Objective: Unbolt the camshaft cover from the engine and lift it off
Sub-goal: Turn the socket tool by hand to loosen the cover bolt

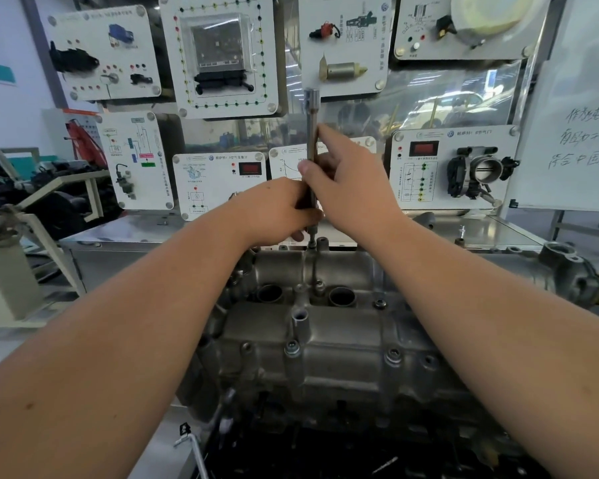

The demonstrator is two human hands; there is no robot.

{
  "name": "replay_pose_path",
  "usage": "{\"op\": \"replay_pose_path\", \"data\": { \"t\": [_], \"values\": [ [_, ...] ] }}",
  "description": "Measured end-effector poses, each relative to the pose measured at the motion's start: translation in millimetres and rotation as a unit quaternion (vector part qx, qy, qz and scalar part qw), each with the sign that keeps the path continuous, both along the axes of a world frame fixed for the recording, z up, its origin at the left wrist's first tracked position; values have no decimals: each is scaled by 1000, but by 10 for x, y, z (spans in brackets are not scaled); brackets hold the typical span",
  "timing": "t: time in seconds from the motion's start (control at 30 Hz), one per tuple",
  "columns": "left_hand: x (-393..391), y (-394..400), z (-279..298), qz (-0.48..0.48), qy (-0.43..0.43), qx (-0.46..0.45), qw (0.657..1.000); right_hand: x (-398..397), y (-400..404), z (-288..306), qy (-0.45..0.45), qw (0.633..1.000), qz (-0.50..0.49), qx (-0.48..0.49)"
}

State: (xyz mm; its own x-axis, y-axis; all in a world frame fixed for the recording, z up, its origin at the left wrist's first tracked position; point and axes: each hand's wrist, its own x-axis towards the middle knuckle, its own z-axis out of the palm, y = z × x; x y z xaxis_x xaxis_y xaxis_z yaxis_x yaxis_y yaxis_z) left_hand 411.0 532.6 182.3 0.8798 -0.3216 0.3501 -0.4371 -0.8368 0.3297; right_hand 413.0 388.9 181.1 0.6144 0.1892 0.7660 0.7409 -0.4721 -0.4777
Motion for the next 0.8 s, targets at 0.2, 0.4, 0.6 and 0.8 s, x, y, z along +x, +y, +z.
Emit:
{"op": "replay_pose_path", "data": {
  "t": [0.2,0.4,0.6,0.8],
  "values": [
    [-8,-3,1,10,-16,3,1000,9,52,-1,-33,999,-41,1],
    [-8,1,13,-11,26,-13,1000,14,36,-2,4,1000,-2,-7],
    [-45,-24,16,5,-8,7,1000,-16,59,-21,-33,999,-40,2],
    [-13,-8,0,-9,16,-12,1000,-8,30,13,-3,1000,-13,-3]
  ]
}}
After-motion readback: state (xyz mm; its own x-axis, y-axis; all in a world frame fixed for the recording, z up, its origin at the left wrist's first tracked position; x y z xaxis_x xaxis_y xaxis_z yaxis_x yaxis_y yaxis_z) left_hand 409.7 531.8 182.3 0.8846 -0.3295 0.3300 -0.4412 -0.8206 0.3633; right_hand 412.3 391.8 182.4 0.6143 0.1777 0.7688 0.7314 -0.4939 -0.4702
